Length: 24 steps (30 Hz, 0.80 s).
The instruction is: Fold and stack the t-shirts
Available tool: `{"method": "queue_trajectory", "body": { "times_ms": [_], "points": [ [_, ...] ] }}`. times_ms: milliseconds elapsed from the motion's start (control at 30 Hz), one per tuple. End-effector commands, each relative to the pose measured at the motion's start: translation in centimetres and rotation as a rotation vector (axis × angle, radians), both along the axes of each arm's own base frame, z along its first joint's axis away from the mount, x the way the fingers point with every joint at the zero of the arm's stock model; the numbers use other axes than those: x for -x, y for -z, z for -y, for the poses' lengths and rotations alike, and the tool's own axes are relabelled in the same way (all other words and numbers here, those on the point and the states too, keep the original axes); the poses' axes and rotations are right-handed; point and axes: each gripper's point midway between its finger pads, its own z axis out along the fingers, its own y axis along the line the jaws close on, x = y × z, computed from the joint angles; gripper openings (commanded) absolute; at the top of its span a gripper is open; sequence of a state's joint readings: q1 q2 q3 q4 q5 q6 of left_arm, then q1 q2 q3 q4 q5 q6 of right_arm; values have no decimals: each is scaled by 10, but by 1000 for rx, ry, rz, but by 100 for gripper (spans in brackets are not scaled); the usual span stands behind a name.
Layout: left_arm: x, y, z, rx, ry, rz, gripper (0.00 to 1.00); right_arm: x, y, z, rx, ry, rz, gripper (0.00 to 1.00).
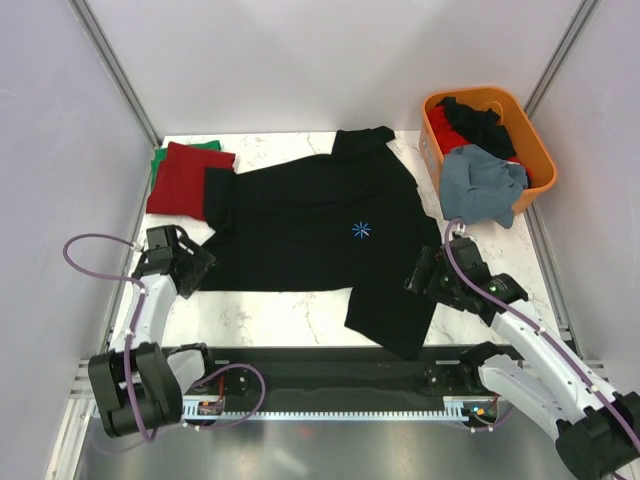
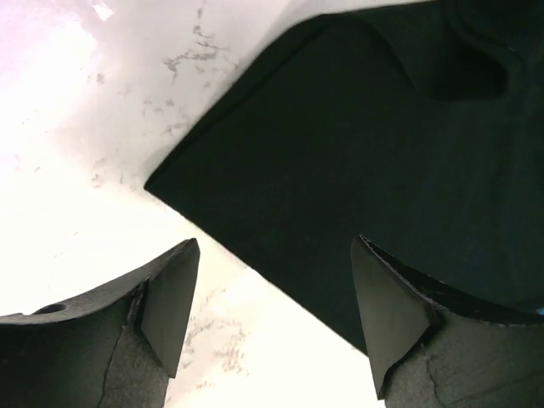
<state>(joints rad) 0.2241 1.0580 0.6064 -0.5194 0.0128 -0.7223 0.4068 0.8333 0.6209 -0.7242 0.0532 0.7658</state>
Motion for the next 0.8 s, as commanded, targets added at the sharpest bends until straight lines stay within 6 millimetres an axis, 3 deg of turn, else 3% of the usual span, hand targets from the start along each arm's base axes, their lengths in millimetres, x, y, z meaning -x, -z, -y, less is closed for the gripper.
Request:
{"method": "queue_trajectory", "body": {
  "times_ms": [0, 133, 333, 467, 500, 600, 667, 767],
  "points": [
    [-11, 14, -13, -9, -95, -10, 78, 0, 7, 16, 22, 138, 8, 98],
    [1, 39, -17, -12, -154, -86, 77, 1, 15, 29, 61, 202, 16, 98],
    [-1, 58, -21, -27, -165, -114, 72, -4, 24, 27, 90, 176, -10, 98],
    [-3, 71, -22, -30, -154, -134, 49, 0, 35, 27, 96, 178, -42, 98],
    [-5, 70, -21, -28, -150, -123, 27, 1, 36, 27, 92, 181, -46, 98],
    [-6, 68, -22, -34, -156, -92, 7, 10, 40, 34, 106, 214, -62, 94],
    [-5, 68, -22, -38, -157, -76, 2, 15, 40, 38, 116, 226, -69, 93],
    [-3, 66, -22, -51, -162, -38, 2, 22, 47, 26, 87, 184, -103, 87]
  ]
}}
